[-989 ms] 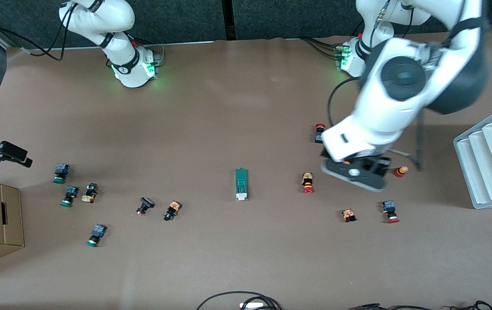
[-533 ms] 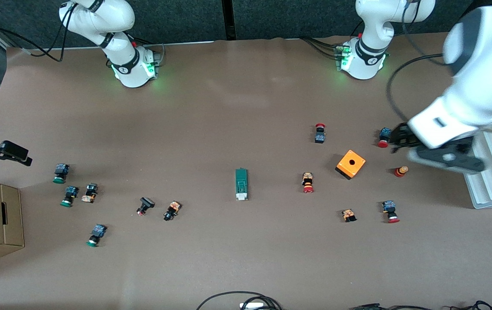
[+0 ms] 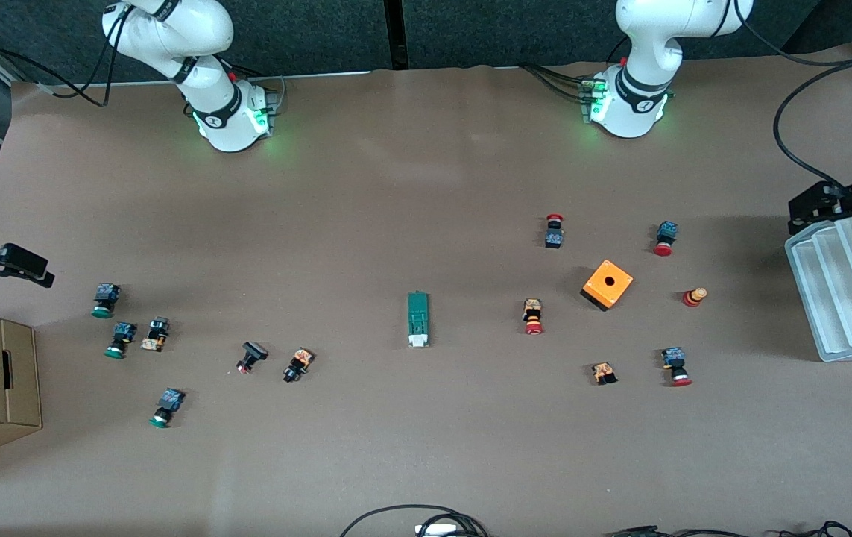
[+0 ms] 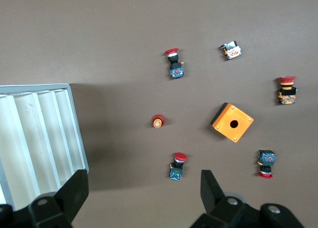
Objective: Close load switch with both arms
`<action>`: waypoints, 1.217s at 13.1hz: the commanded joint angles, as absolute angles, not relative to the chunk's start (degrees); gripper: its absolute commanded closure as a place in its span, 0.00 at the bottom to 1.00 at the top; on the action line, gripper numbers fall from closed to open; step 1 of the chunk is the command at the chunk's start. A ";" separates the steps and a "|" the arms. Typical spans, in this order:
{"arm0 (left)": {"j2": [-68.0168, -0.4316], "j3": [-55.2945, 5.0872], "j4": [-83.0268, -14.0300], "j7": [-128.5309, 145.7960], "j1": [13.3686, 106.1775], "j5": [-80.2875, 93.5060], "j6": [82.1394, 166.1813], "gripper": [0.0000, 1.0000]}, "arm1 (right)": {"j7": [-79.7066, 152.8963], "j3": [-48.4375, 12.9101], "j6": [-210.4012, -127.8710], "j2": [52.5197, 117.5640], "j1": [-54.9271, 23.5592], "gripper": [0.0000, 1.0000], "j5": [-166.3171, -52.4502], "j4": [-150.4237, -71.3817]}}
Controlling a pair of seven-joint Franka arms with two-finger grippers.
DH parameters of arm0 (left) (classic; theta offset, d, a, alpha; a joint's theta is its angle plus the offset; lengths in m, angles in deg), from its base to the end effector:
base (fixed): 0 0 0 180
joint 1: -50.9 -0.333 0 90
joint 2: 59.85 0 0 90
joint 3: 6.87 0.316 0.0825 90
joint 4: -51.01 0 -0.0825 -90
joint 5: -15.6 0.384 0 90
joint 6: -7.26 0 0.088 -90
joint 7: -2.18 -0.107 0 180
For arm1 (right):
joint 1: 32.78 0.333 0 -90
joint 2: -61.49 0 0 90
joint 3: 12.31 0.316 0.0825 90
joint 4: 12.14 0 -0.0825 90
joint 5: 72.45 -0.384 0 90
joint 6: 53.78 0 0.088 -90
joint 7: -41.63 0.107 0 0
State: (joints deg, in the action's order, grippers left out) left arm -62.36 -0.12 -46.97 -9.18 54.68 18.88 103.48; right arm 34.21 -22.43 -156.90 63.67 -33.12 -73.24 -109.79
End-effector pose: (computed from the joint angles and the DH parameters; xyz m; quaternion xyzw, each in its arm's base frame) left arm 0.5471 0.0352 0.5920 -0.9967 0.0761 -0.0031 0.0265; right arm 0.5716 -0.1027 0.5599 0.9992 -0.0277 0.0292 0.0011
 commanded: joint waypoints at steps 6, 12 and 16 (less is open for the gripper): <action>-61.08 -0.54 -45.15 -9.24 57.23 18.06 104.29 0.00 | 33.72 -22.51 -156.52 63.51 -33.13 0.00 -72.19 -109.00; -61.16 -0.45 -45.14 -9.24 57.05 18.76 103.68 0.00 | 33.80 -22.69 -156.26 63.34 -33.22 0.00 -72.27 -109.09; -61.16 -0.36 -45.14 -9.24 56.88 18.77 103.59 0.00 | 33.80 -22.60 -156.26 63.34 -33.13 0.00 -72.27 -109.09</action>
State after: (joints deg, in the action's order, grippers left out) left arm -61.78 -0.49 -46.63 -9.06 56.99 18.85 104.52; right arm 34.21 -22.62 -156.90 63.66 -33.24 -73.21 -109.66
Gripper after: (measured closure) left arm 0.000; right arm 0.000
